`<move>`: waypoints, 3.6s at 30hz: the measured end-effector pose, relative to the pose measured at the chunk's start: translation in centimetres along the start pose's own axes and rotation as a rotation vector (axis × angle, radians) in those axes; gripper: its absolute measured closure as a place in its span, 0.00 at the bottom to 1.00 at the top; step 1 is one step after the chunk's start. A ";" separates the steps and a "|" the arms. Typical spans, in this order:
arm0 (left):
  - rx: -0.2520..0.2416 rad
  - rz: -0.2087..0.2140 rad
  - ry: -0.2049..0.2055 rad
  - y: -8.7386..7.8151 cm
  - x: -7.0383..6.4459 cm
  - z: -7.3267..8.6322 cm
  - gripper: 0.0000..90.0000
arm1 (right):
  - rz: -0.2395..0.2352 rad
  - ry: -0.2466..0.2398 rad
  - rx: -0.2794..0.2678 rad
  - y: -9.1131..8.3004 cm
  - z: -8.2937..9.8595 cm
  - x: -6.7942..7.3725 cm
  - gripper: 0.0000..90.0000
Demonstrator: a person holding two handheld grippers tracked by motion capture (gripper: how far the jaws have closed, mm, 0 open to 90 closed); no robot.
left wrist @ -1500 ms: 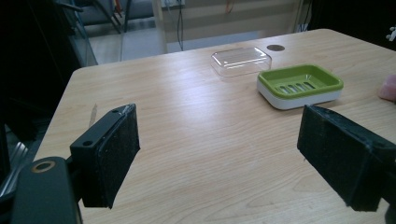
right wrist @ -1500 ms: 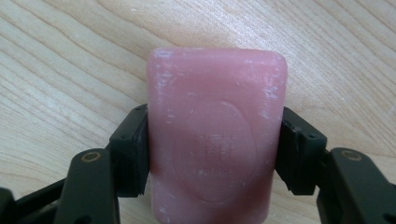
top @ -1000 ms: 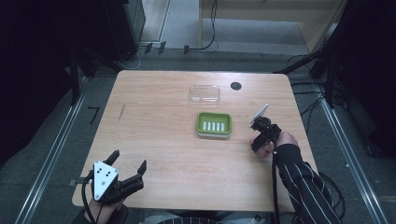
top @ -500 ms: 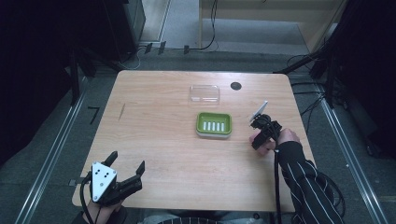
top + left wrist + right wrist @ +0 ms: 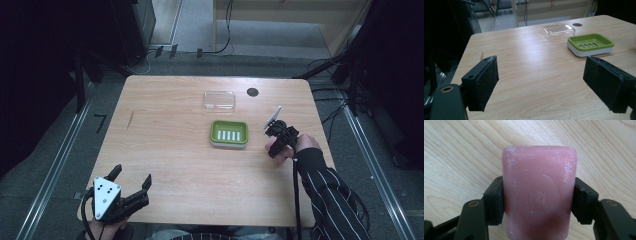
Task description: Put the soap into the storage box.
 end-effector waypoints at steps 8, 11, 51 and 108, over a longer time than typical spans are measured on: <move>0.000 -0.014 -0.006 -0.3 0.3 0.1 0.15 | 0.010 -0.034 0.001 -0.5 -0.4 0.3 0.43; 0.002 -0.015 -0.005 -0.4 0.3 0.2 0.15 | 0.010 -0.054 0.000 -0.7 -0.6 0.5 0.43; 0.007 -0.039 -0.018 -1.0 0.8 0.5 0.15 | 0.039 -0.197 -0.020 -2.6 -4.7 0.7 0.43; 0.009 -0.079 -0.040 -2.2 1.7 1.1 0.15 | 0.055 -0.435 -0.062 -3.7 -10.7 3.6 0.43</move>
Point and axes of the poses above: each handheld gripper's, and its own axes: y roughly forward along the jaws, z roughly out of its underside, x roughly to its left, the point moved 10 cm from there along y, roughly forward along the jaws, and after that the axes turned 3 degrees about x, right-handed, at the moved point
